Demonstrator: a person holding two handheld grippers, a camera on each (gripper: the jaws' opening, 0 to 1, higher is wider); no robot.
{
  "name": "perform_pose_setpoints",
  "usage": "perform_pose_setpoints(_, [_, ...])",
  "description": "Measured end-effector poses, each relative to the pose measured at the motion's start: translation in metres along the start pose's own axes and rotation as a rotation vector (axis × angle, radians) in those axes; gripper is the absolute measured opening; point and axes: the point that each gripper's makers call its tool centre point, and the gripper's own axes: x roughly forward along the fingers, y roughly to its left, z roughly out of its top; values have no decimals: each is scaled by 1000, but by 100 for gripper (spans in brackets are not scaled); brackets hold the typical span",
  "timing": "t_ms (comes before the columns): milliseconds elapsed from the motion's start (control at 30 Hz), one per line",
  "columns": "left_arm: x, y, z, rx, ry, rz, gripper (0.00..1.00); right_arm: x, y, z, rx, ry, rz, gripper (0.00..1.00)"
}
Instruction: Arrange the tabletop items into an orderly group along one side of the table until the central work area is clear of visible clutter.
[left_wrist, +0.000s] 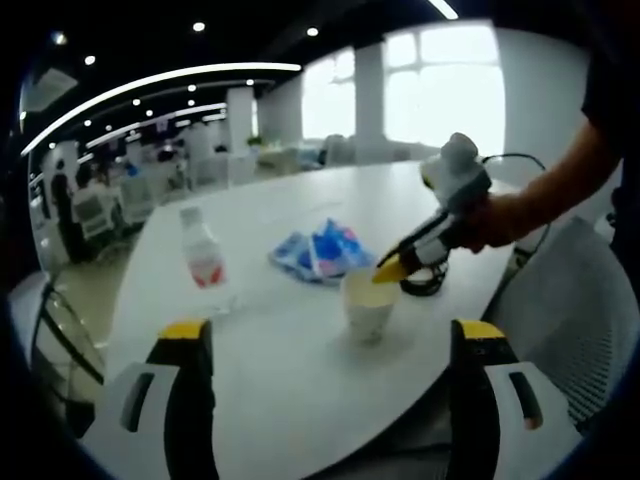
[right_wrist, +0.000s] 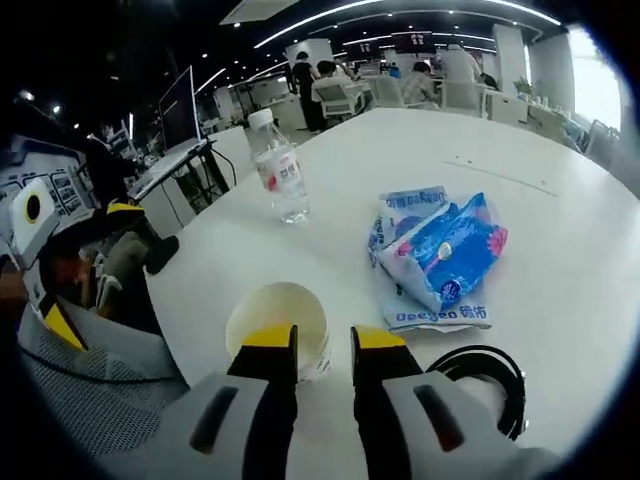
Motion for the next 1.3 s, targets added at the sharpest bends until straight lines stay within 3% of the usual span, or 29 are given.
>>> perform_pose_setpoints(600, [0,0,1,-3,-1,-3,95,8,-3,-2,59,32,-24,2])
perform_pose_setpoints(1300, [-2,0,3,4,-8,1,96,4,-1,12,17,6,-19,1])
